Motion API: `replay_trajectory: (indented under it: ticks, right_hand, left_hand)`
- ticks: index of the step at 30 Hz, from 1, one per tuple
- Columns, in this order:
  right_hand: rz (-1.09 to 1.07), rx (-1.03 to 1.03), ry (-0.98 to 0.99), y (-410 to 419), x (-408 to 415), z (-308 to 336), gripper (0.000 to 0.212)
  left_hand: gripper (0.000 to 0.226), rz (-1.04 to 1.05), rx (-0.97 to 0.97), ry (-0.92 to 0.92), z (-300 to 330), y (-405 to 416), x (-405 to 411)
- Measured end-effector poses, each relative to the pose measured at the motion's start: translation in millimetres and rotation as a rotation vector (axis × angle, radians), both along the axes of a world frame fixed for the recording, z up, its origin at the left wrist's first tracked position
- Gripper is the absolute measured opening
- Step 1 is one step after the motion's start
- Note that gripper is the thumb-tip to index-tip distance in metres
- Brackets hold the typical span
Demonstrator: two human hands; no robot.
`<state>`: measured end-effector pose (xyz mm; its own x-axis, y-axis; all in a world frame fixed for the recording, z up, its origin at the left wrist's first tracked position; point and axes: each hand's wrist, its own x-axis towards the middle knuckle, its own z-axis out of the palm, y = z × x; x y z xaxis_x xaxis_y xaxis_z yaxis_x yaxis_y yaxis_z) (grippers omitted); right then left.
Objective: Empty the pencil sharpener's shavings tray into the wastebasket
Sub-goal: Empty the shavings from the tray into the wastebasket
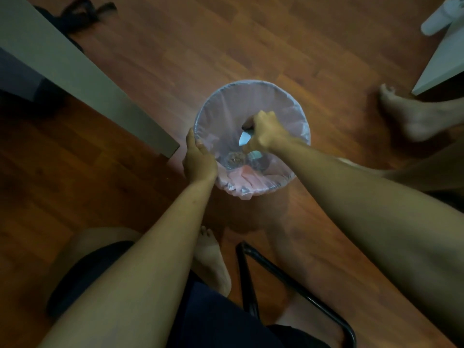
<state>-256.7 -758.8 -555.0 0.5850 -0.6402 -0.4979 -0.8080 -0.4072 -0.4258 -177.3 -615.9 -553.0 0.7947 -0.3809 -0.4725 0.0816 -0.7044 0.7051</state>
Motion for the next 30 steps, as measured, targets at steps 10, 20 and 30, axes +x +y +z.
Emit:
replay_trajectory:
  ticks: [10, 20, 30]
  right_hand:
    - [-0.072, 0.032, -0.032, -2, 11, 0, 0.073]
    - [-0.047, -0.029, -0.004, 0, 19, 1, 0.062]
    - [-0.08, -0.019, 0.034, -2, 22, -2, 0.063]
  left_hand:
    - [0.046, 0.009, -0.028, 0.012, -7, -1, 0]
    - [0.046, 0.0, -0.024, -0.001, -5, 0, 0]
    - [0.047, 0.001, -0.056, 0.006, -12, -1, 2]
